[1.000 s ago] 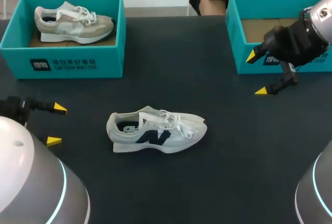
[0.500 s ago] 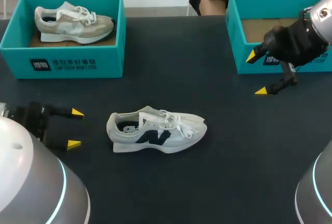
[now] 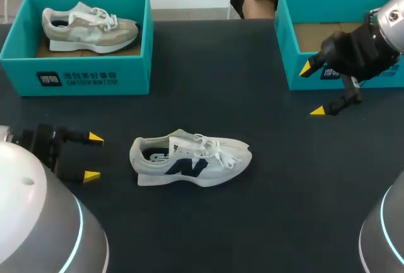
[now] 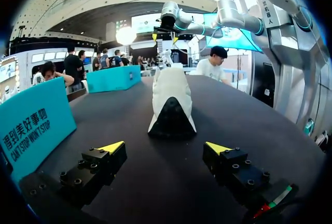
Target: Take the shoe out of the shoebox, open the shoe tongue, remove and reinsert the insole, then place the shoe into the shoebox
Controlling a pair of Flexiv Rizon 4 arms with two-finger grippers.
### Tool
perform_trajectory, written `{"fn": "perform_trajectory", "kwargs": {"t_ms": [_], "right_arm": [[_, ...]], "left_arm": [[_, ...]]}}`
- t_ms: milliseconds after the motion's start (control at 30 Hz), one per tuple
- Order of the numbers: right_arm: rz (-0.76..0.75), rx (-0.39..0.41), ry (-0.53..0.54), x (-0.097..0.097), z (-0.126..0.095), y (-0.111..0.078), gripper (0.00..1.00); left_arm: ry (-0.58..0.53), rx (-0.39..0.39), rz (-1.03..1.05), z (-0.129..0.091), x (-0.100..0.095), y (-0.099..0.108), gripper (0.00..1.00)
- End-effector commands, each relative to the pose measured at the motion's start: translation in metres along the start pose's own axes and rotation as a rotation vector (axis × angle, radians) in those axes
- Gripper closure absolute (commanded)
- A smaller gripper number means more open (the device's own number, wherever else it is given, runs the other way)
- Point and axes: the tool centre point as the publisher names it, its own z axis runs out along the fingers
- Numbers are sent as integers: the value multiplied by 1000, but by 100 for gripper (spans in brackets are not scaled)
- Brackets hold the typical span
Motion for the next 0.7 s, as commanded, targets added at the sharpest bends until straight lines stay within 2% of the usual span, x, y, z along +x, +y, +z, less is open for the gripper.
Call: {"fn": "perform_trajectory", "kwargs": {"t_ms": [33, 100, 200, 500, 700], "right_arm": [[0, 3, 0, -1, 1, 0, 0], [0, 3, 0, -1, 1, 0, 0], [0, 3, 0, -1, 1, 0, 0], [0, 3, 0, -1, 1, 0, 0], [0, 3, 0, -1, 1, 0, 0]], "left_arm": [[-1, 0, 0, 0, 0, 0, 0], [-1, 0, 0, 0, 0, 0, 0], [-9, -1, 8, 12, 4, -4, 0], [-6, -12, 8, 57, 13, -14, 0], [-12, 3, -10, 78, 8, -15, 0]]}}
